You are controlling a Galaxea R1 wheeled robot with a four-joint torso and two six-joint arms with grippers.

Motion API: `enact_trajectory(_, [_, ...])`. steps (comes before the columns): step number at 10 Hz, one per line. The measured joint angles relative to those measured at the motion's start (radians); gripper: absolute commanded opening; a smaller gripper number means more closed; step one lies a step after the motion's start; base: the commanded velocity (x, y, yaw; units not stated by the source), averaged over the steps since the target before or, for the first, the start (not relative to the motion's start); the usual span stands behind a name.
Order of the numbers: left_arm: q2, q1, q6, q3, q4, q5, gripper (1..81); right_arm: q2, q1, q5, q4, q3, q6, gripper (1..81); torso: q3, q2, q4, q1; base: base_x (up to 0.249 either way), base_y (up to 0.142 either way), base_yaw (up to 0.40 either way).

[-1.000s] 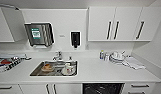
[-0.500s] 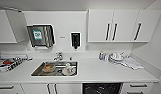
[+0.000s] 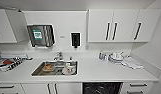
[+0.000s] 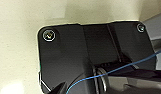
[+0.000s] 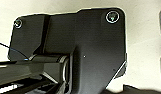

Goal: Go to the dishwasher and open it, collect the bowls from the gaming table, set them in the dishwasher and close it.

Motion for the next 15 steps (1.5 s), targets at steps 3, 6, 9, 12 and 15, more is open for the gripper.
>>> enact_trajectory(3, [0.000, 0.001, 0.000, 0.000, 0.000, 0.001, 81.1, 0.000, 0.004, 0.000, 0.000, 0.000, 0.000, 81.1, 0.000, 0.075, 0.000, -0.049, 0.000, 0.000, 0.000])
enact_trajectory(6, [0.002, 0.000, 0.000, 0.000, 0.000, 0.003, 81.1, 0.000, 0.000, -0.001, 0.000, 0.000, 0.000, 81.1, 0.024, 0.092, 0.000, -0.059, 0.000, 0.000, 0.000])
enact_trajectory(9, [0.006, 0.004, 0.000, 0.000, 0.000, 0.004, 81.1, 0.000, -0.004, -0.001, 0.000, 0.000, 0.000, 81.1, 0.057, 0.092, 0.000, -0.061, 0.000, 0.000, 0.000])
enact_trajectory(12, [0.007, 0.003, 0.000, 0.000, 0.000, 0.003, 81.1, 0.000, -0.003, 0.000, 0.000, 0.000, 0.000, 81.1, 0.057, 0.092, 0.000, -0.062, 0.000, 0.000, 0.000])
enact_trajectory(15, [0.016, 0.003, 0.003, 0.000, 0.000, 0.003, 81.1, 0.000, -0.003, -0.001, 0.000, 0.000, 0.000, 81.1, 0.057, 0.092, 0.000, -0.062, 0.000, 0.000, 0.000])
